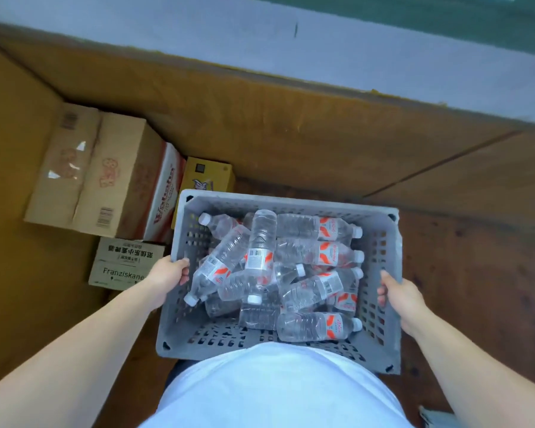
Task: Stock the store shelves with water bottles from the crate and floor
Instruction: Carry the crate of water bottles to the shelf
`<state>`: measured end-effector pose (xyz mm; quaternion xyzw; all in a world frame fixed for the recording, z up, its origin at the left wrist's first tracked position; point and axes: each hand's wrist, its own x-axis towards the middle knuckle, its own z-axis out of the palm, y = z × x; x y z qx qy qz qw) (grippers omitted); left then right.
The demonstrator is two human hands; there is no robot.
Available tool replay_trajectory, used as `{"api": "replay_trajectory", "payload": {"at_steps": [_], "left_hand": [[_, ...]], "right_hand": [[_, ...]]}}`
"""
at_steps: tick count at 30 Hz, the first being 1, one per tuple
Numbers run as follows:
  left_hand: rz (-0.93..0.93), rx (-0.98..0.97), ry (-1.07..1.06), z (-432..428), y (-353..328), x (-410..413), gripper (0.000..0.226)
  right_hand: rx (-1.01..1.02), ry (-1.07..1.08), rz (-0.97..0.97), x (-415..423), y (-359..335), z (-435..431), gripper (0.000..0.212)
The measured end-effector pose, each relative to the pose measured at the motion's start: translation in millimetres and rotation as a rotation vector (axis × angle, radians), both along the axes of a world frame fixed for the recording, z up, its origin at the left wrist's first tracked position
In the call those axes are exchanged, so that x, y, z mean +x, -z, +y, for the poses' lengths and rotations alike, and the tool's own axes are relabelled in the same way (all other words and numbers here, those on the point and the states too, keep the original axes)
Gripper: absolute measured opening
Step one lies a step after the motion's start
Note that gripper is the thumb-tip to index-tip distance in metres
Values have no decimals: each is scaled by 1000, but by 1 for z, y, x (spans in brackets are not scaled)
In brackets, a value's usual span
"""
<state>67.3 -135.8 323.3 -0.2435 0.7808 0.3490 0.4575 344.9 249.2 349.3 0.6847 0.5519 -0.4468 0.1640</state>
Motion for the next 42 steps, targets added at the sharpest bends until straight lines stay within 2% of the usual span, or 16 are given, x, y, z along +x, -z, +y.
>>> {"api": "replay_trajectory", "payload": {"at_steps": [9,18,23,30,35,42], "left_hand": [[17,24,-233,-79,13,20,15],[68,13,-528,-120,1,68,14],[113,-22,-737,-121,-7,139,12],[189,-69,-1043,-114,-26,257,11],[175,-87,-1264,-118,-25,345,12],[151,-108,-1524,-140,-30,458,11]], "right_hand": [[3,-217,21,-54,-10,-33,36],[-36,-458,76,-128,-1,-35,19],[-113,-616,121,-175,2,-31,16],[-135,-1035,139,-223,-5,-63,15],[-130,-1327,142,-244,5,-127,16],[-91,-1625,144,-218,12,-257,14]]}}
